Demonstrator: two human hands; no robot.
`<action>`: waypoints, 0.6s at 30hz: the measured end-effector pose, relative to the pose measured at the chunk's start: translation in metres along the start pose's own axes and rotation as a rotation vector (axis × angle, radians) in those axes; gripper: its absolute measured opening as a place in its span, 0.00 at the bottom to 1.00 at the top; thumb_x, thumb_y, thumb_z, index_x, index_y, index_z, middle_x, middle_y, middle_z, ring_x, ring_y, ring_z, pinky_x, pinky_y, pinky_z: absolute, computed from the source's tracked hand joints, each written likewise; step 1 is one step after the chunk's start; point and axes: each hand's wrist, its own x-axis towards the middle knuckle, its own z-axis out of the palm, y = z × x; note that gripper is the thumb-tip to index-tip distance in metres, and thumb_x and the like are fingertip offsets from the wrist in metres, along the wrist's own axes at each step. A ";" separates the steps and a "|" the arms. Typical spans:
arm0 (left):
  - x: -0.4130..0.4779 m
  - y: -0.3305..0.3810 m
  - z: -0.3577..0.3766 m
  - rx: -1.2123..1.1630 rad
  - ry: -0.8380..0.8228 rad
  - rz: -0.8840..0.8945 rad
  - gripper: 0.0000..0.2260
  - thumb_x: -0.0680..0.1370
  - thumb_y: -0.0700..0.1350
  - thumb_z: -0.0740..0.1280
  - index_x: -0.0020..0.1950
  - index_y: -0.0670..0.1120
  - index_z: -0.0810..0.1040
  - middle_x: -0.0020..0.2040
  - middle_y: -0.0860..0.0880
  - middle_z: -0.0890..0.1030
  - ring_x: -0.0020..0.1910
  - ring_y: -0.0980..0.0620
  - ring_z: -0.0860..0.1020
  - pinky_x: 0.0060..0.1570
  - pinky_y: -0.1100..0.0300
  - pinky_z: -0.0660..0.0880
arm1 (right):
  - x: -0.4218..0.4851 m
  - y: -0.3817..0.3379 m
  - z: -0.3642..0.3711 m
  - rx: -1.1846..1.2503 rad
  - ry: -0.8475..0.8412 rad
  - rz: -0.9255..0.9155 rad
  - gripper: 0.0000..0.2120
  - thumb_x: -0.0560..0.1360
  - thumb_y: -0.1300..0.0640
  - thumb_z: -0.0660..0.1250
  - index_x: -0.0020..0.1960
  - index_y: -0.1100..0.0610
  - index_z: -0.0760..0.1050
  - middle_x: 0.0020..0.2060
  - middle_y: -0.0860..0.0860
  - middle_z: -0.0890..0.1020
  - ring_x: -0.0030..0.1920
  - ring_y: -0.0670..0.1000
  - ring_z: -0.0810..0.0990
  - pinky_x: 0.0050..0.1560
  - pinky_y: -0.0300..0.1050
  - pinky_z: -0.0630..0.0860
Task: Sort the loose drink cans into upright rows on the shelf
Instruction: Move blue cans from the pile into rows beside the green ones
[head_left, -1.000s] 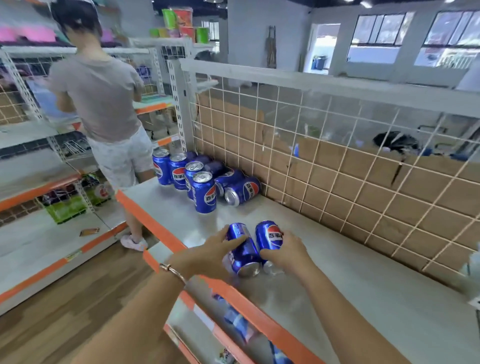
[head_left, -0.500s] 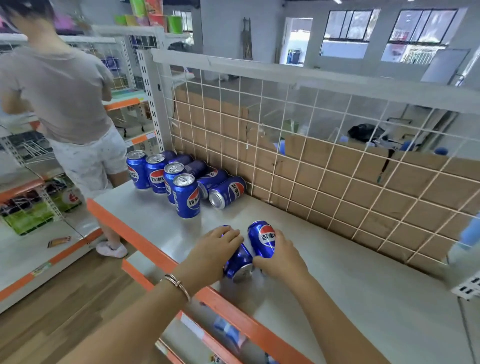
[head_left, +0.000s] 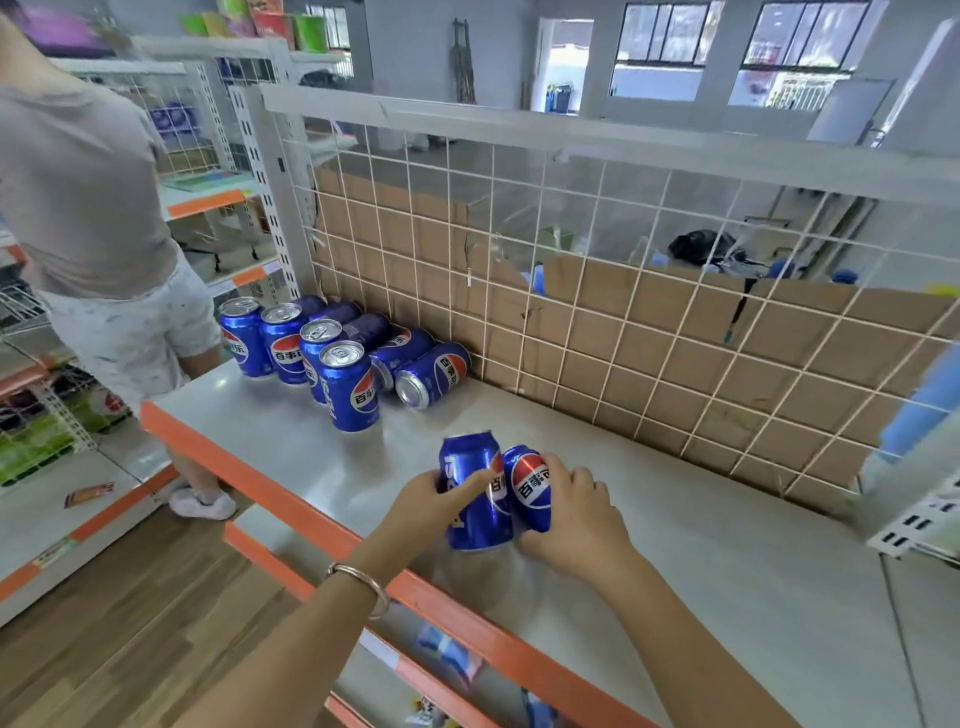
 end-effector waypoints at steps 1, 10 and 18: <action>0.000 -0.001 0.003 -0.089 -0.002 -0.055 0.15 0.73 0.59 0.67 0.43 0.47 0.78 0.43 0.45 0.84 0.43 0.48 0.82 0.50 0.53 0.79 | -0.002 0.001 0.000 -0.013 -0.013 0.009 0.39 0.68 0.44 0.68 0.73 0.47 0.52 0.62 0.53 0.68 0.61 0.56 0.69 0.58 0.50 0.71; 0.009 0.000 0.014 -0.124 0.049 -0.195 0.18 0.75 0.56 0.67 0.53 0.42 0.76 0.48 0.44 0.81 0.43 0.48 0.79 0.39 0.62 0.74 | 0.007 0.003 -0.007 0.133 -0.132 0.072 0.31 0.77 0.49 0.60 0.76 0.51 0.50 0.68 0.56 0.66 0.66 0.57 0.65 0.65 0.52 0.66; 0.015 0.011 -0.015 0.541 0.019 -0.178 0.24 0.71 0.64 0.65 0.52 0.44 0.70 0.47 0.47 0.76 0.43 0.48 0.74 0.42 0.59 0.68 | 0.012 -0.004 -0.021 0.043 -0.253 0.133 0.38 0.66 0.45 0.73 0.69 0.54 0.60 0.62 0.55 0.65 0.64 0.54 0.65 0.60 0.47 0.69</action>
